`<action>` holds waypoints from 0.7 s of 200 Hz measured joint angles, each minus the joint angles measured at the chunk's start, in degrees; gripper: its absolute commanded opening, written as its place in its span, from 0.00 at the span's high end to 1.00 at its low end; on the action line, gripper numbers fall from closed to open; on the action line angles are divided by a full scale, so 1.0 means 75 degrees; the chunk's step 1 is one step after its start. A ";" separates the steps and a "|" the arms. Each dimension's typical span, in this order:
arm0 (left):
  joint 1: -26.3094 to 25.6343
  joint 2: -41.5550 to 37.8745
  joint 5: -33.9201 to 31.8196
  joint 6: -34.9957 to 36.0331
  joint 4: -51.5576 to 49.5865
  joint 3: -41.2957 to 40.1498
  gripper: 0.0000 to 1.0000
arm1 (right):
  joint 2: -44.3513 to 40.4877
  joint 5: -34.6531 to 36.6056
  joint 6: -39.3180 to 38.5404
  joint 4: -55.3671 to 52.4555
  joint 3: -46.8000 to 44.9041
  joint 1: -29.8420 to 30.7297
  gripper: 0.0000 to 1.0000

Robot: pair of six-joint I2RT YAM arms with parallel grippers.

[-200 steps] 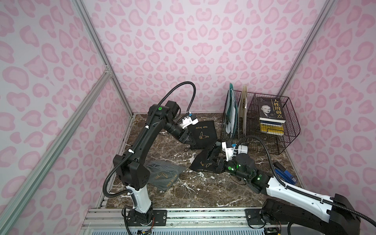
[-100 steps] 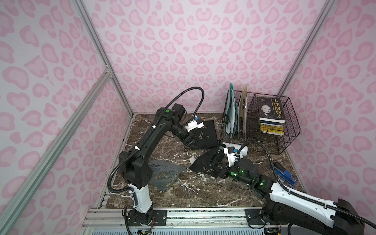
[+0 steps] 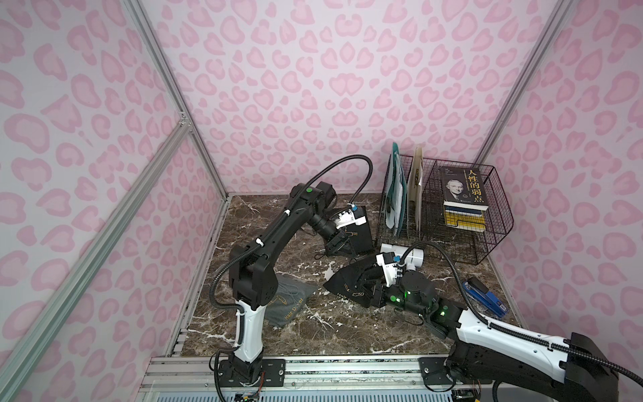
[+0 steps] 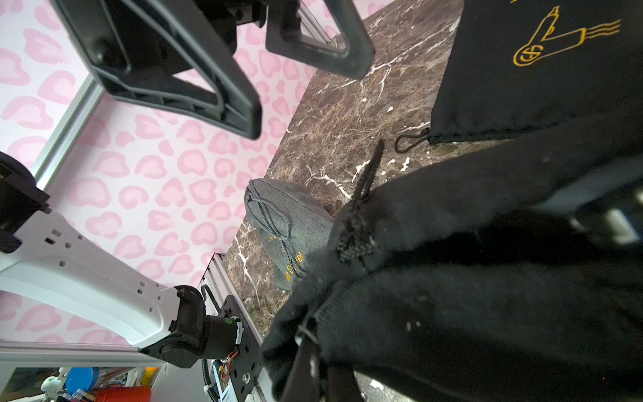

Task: Pack away hair dryers
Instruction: Pull the drawstrings on both sides of the drawstring bag.

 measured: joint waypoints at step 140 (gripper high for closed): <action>-0.0440 0.0262 0.0082 0.0318 0.0256 -0.0402 0.29 | -0.0481 0.0204 -0.0006 -0.0166 -0.0201 0.0050 1.00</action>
